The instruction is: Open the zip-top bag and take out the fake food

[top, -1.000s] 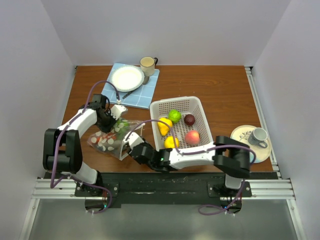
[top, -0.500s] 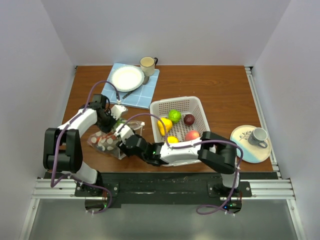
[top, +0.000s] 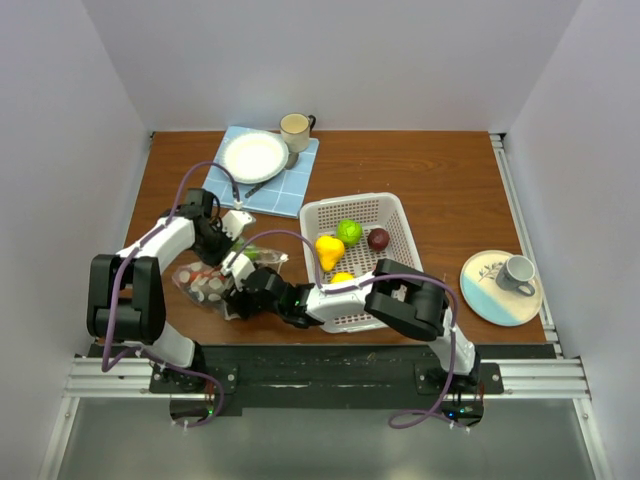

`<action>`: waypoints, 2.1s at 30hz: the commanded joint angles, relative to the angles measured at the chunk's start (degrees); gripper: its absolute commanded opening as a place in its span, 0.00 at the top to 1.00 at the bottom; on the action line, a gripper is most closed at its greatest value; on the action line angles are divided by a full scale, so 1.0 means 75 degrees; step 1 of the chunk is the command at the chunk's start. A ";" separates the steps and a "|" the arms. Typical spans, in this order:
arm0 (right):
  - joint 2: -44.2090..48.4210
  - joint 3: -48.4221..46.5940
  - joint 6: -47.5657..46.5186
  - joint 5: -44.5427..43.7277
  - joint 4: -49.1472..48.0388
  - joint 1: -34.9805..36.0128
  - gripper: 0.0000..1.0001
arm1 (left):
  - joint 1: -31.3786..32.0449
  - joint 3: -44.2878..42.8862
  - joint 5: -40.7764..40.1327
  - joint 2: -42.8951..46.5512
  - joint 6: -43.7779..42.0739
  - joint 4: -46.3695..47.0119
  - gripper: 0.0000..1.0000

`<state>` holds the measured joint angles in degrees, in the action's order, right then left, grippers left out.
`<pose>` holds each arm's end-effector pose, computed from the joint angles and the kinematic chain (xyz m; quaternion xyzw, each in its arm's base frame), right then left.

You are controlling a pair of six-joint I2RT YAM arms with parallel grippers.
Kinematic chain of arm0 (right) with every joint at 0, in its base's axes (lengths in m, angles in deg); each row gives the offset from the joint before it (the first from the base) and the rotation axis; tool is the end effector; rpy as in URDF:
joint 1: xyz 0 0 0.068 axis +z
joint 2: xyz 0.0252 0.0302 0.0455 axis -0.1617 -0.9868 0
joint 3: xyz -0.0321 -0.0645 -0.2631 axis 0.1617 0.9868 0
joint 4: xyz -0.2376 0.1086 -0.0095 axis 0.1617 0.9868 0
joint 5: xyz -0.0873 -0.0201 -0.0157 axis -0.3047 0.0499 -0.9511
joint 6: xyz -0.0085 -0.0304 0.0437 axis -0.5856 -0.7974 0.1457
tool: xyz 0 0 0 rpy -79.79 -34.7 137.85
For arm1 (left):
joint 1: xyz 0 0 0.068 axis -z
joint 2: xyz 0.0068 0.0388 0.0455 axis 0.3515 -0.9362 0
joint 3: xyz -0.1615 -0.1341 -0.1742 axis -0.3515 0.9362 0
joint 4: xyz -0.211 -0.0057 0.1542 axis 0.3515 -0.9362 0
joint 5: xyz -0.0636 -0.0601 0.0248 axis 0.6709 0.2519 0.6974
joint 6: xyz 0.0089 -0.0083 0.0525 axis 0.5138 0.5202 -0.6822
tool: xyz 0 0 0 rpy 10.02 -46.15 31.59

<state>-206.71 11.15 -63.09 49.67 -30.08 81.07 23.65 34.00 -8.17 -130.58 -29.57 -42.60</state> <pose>0.1512 0.4345 0.1445 -0.3986 0.7440 0.2691 0.4638 0.2813 -0.0210 0.1776 0.3539 0.9198 -0.0359 0.1657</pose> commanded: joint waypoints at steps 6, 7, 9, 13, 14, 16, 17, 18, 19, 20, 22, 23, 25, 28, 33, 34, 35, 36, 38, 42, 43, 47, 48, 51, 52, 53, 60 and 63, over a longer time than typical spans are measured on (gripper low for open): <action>0.0171 0.0057 -0.0236 0.2008 -0.0486 0.0111 0.25 | 0.0012 -0.0118 0.0117 -0.0059 0.0028 0.0049 1.00; 0.0089 0.0021 -0.0248 0.1997 -0.0403 0.0111 0.25 | 0.0012 -0.0130 0.0082 -0.0035 0.0004 0.0049 1.00; 0.0019 -0.0037 -0.0283 0.2043 -0.0297 0.0111 0.25 | 0.0012 -0.0153 0.0082 -0.0024 0.0004 0.0014 1.00; -0.0157 -0.0038 -0.0260 0.2009 -0.0109 0.0111 0.26 | 0.0012 -0.0258 0.0093 -0.0058 -0.0019 -0.0033 1.00; -0.0192 -0.0014 -0.0271 0.1997 -0.0097 0.0111 0.26 | 0.0012 -0.0270 0.0105 -0.0047 -0.0008 -0.0033 1.00; -0.0204 0.0091 -0.0295 0.1939 -0.0074 0.0111 0.26 | 0.0012 -0.0306 0.0128 -0.0070 -0.0008 -0.0057 1.00; -0.0228 0.0126 -0.0341 0.1892 -0.0039 0.0111 0.26 | 0.0012 -0.0317 0.0140 -0.0070 -0.0007 -0.0057 1.00; -0.0239 0.0196 -0.0353 0.1868 -0.0004 0.0111 0.27 | 0.0012 -0.0329 0.0140 -0.0082 -0.0007 -0.0045 1.00; -0.0251 0.0220 -0.0353 0.1845 0.0031 0.0111 0.27 | 0.0012 -0.0341 0.0140 -0.0070 -0.0007 -0.0068 1.00; -0.0251 0.0255 -0.0365 0.1821 0.0090 0.0111 0.29 | 0.0012 -0.0341 0.0129 -0.0082 -0.0019 -0.0069 1.00; -0.0181 0.0407 -0.0365 0.1774 0.0102 0.0111 0.38 | 0.0012 -0.0352 0.0140 -0.0070 -0.0031 -0.0080 1.00; -0.0146 0.0454 -0.0342 0.1728 0.0102 0.0099 0.42 | 0.0012 -0.0353 0.0140 -0.0059 -0.0019 -0.0080 1.00; -0.0052 0.0502 -0.0307 0.1669 0.0230 0.0099 0.63 | 0.0012 -0.0376 0.0129 -0.0059 -0.0054 -0.0104 1.00; 0.0134 0.0595 -0.0283 0.1669 0.0442 0.0099 0.80 | 0.0012 -0.0446 0.0105 -0.0035 -0.0066 -0.0150 1.00; 0.0732 0.1051 -0.0189 0.1365 0.0371 0.0099 0.83 | 0.0012 -0.0458 0.0152 0.0000 -0.0054 -0.0186 1.00; 0.0988 0.1110 -0.0201 0.1260 0.0383 0.0099 0.86 | 0.0012 -0.0458 0.0152 0.0012 -0.0043 -0.0186 1.00; 0.1165 0.1180 -0.0236 0.1212 0.0395 0.0099 0.87 | 0.0012 -0.0446 0.0140 0.0012 -0.0043 -0.0174 1.00; 0.1318 0.1367 -0.0225 0.1142 0.0395 0.0099 0.88 | 0.0012 -0.0423 0.0140 0.0012 -0.0054 -0.0174 1.00; 0.1808 0.1567 -0.0236 0.0990 0.0360 0.0099 0.90 | 0.0012 -0.0400 0.0105 0.0047 -0.0054 -0.0127 1.00; 0.2653 0.2094 -0.0224 0.0638 0.0325 0.0099 0.90 | 0.0012 -0.0352 0.0152 -0.0035 -0.0031 -0.0080 1.00; 0.2794 0.2165 -0.0225 0.0556 0.0336 0.0099 0.90 | 0.0012 -0.0341 0.0163 -0.0047 -0.0019 -0.0069 1.00; 0.2668 0.2062 -0.0376 0.0462 0.0371 0.0099 0.69 | 0.0012 -0.0329 0.0234 -0.0059 0.0016 -0.0057 1.00; 0.2423 0.1967 -0.0388 0.0647 0.0418 0.0099 0.64 | 0.0012 -0.0341 0.0234 -0.0059 0.0004 -0.0045 1.00; 0.2094 0.1651 -0.0435 0.0685 0.0360 0.0169 0.46 | 0.0012 -0.0271 0.0211 0.0012 0.0004 -0.0045 1.00; 0.1872 0.1580 -0.0493 0.0557 0.0290 0.0239 0.42 | 0.0012 -0.0247 0.0199 0.0023 -0.0007 -0.0034 1.00; 0.1777 0.1429 -0.0587 0.0474 0.0208 0.0263 0.40 | 0.0012 -0.0201 0.0176 0.0012 -0.0019 -0.0010 1.00; 0.0921 0.0936 -0.0986 -0.0300 -0.0542 0.0275 0.34 | 0.0012 -0.0224 0.0152 -0.0035 -0.0066 -0.0010 1.00; 0.0605 0.0666 -0.0986 -0.0406 -0.0671 0.0275 0.34 | 0.0012 -0.0294 0.0129 -0.0059 -0.0078 -0.0045 1.00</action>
<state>-201.03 20.42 -68.73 50.48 -29.38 83.21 23.67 32.65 -7.60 -131.06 -29.60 -43.89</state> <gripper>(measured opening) 0.658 0.018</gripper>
